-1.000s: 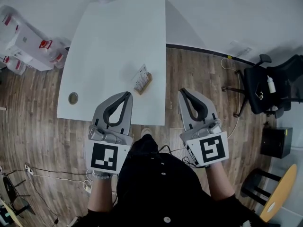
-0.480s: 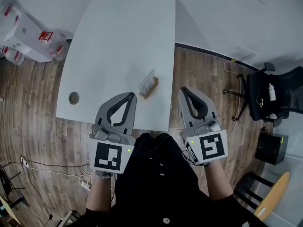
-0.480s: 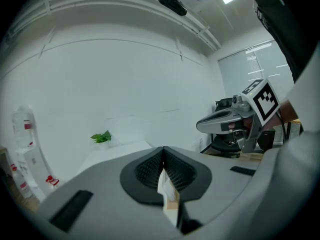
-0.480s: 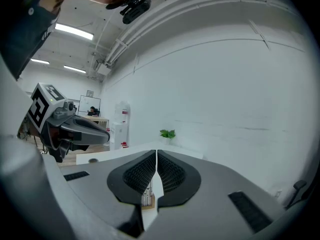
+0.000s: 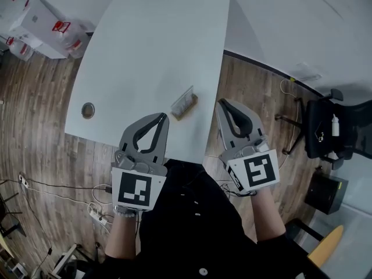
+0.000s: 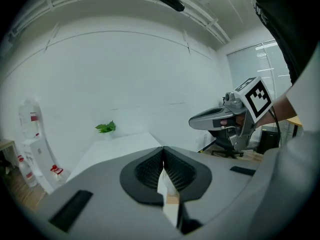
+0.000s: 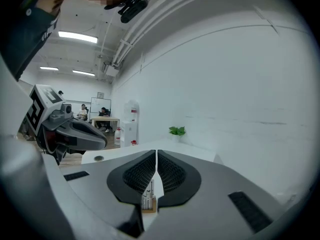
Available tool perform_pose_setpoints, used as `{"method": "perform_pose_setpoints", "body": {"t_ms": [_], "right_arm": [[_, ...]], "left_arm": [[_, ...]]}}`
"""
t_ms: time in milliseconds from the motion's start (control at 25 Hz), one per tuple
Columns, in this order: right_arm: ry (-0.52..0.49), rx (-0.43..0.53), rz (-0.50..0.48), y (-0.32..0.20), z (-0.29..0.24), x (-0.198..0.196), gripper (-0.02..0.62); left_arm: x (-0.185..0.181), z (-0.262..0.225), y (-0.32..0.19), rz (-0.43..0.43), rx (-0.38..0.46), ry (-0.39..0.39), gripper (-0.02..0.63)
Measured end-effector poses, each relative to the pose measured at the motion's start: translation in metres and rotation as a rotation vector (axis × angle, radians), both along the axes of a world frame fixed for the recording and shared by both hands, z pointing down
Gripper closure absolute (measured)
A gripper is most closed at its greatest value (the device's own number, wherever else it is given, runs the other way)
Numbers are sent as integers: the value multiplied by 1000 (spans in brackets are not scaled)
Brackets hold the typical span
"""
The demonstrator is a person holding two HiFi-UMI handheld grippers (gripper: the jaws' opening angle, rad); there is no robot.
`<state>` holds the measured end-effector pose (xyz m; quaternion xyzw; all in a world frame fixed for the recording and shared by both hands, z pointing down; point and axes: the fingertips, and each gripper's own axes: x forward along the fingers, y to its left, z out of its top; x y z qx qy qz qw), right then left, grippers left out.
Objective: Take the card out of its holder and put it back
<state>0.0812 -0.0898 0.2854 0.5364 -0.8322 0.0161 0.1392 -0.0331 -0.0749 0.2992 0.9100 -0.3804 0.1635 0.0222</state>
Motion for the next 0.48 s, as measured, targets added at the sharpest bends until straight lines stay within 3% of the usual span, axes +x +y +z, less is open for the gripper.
{"method": "perform_pose_setpoints", "body": {"t_ms": [480], "right_arm": [[-4,-108,-153,-31,53,-5,549]], "left_arm": [[-1,42,-11,-100,-91,-25,591]]}}
